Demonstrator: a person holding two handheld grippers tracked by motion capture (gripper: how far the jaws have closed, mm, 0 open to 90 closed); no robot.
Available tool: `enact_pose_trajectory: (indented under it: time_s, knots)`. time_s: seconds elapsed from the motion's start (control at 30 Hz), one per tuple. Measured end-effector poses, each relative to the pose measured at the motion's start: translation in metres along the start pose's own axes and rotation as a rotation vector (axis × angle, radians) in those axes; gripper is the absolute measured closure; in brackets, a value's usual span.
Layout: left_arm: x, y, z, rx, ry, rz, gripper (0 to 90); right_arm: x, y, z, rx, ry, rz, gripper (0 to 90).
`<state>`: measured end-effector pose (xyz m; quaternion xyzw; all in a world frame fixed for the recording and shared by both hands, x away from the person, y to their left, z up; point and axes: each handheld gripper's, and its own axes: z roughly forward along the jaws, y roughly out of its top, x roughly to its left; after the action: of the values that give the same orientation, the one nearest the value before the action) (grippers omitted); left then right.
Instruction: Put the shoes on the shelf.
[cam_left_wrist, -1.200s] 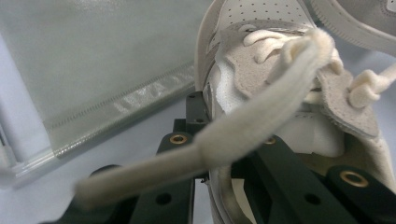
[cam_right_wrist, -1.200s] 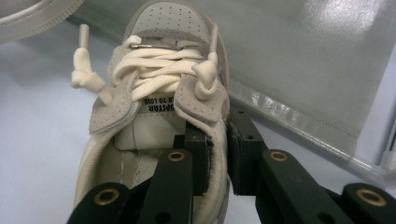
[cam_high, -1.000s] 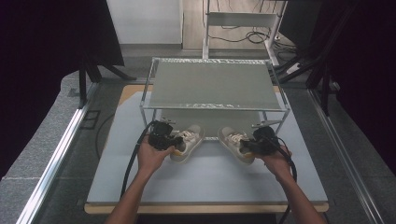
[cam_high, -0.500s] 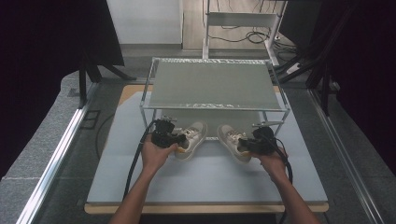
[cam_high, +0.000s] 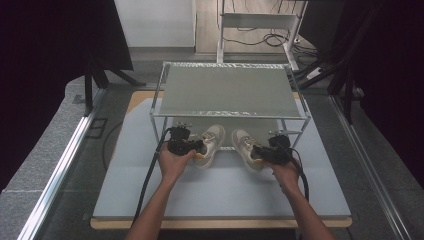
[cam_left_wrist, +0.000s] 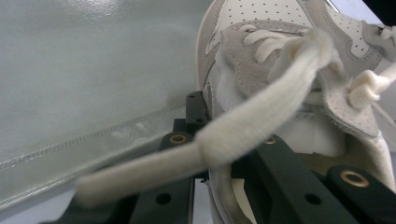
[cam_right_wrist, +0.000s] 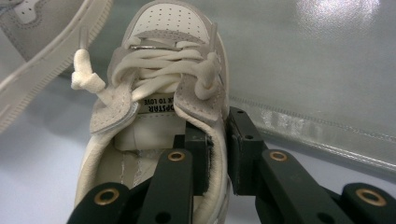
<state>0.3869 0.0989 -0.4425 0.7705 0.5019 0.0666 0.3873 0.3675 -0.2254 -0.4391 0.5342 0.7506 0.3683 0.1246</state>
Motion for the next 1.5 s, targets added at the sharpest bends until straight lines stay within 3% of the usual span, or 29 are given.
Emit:
enact_pose_trajectory:
  time_s: [0.57,0.73,0.8,1.13,1.17,1.37,1.5]
  knots:
    - [-0.002,0.005,0.018,-0.029,0.011,-0.063,83.1,0.002,0.004,0.016,-0.037,-0.023,0.080,79.6]
    - [-0.002,0.006,0.021,-0.035,0.004,-0.104,82.9,0.000,0.005,0.020,-0.056,-0.034,0.119,79.3]
    - [-0.007,0.006,0.025,-0.069,0.027,-0.190,82.7,0.000,0.005,0.022,-0.063,-0.034,0.138,79.2]
    - [-0.003,0.007,0.038,-0.079,0.071,-0.204,82.3,0.006,0.006,0.034,-0.095,-0.045,0.230,78.6]
    - [-0.004,0.007,0.039,-0.081,0.071,-0.206,82.2,0.005,0.007,0.036,-0.110,-0.051,0.212,78.4]
    - [-0.008,0.006,0.048,-0.097,0.050,-0.246,80.5,0.008,0.006,0.044,-0.120,-0.064,0.238,76.4]
    - [-0.009,0.006,0.055,-0.090,0.048,-0.249,67.8,0.010,0.006,0.048,-0.128,-0.039,0.251,64.9]
